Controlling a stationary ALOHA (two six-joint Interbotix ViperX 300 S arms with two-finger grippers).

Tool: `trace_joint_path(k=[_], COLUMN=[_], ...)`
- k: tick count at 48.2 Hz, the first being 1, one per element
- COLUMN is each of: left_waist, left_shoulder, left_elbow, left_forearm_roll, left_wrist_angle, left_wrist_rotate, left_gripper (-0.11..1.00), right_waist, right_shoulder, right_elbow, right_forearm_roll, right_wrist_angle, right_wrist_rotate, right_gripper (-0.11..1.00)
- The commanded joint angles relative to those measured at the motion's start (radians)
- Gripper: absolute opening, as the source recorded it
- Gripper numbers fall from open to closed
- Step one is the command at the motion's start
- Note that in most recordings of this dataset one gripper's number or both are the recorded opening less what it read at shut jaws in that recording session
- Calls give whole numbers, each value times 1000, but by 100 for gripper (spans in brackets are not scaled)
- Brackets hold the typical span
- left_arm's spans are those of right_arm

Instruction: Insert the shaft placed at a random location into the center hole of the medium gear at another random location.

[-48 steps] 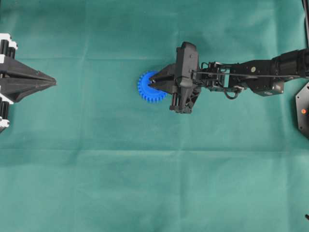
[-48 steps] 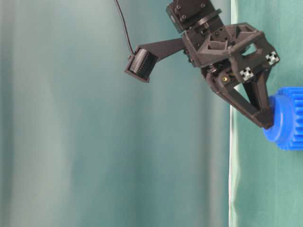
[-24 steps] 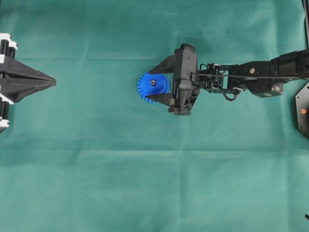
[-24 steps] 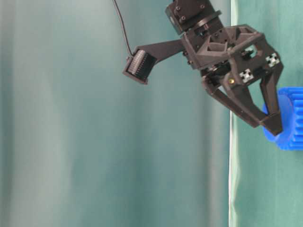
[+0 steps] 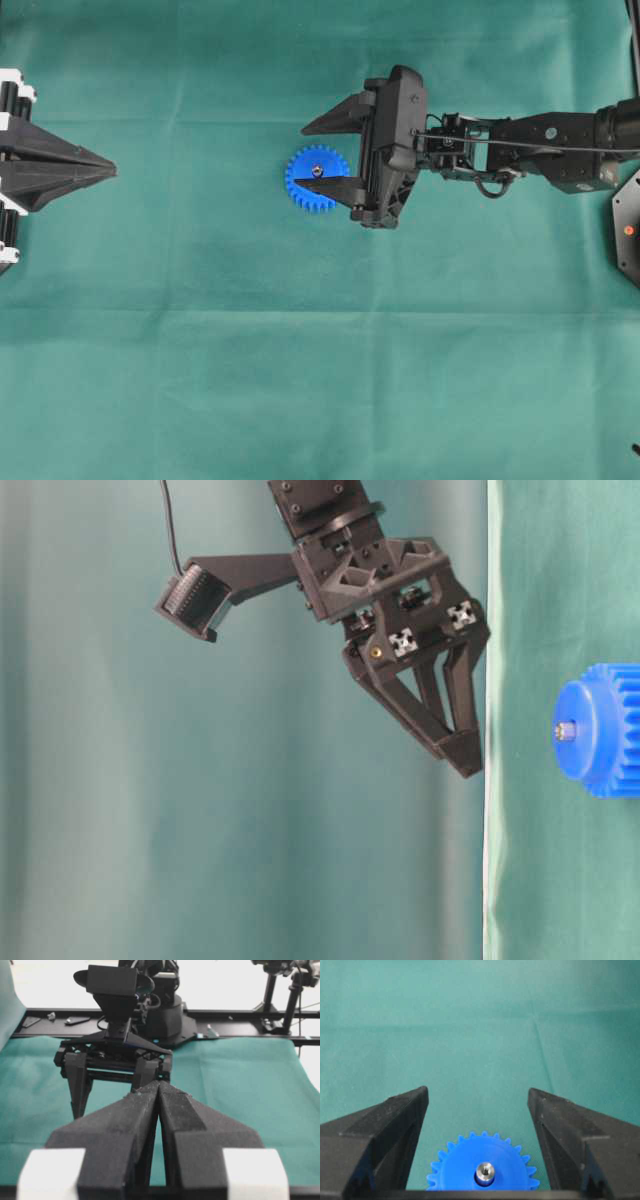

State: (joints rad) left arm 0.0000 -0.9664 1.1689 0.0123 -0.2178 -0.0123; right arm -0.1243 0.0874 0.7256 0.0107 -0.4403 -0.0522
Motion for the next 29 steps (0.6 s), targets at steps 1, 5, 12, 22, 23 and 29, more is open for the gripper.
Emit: trace_joint_path(k=[1,5,12,22,23,29], left_waist=[-2,-2,-2,-2,-2,-2], left_shoulder=[6,6,6,6,6,6], left_elbow=[-15,-15,-15,-14,-15,-15], left_forearm_roll=[2,2,2,2,2,2], left_wrist_angle=[-6,-6,-6,-6,-5,-5], left_wrist_rotate=[0,0,0,0,0,0], left_gripper=[0,0,0,0,0,0], right_waist=[3,3,3,3,3,3], right_shoulder=[-28,-28,-52,-156,-170,-261], right_elbow=[-14,-12,8,86,97,167], right_forearm_roll=[0,0,3,5,5,5], right_wrist_angle=[2,3,21,52,55,57], right_wrist_rotate=[-11,-9,-9,-6,-6,-6], right_gripper=[86,86,86,86,86,86])
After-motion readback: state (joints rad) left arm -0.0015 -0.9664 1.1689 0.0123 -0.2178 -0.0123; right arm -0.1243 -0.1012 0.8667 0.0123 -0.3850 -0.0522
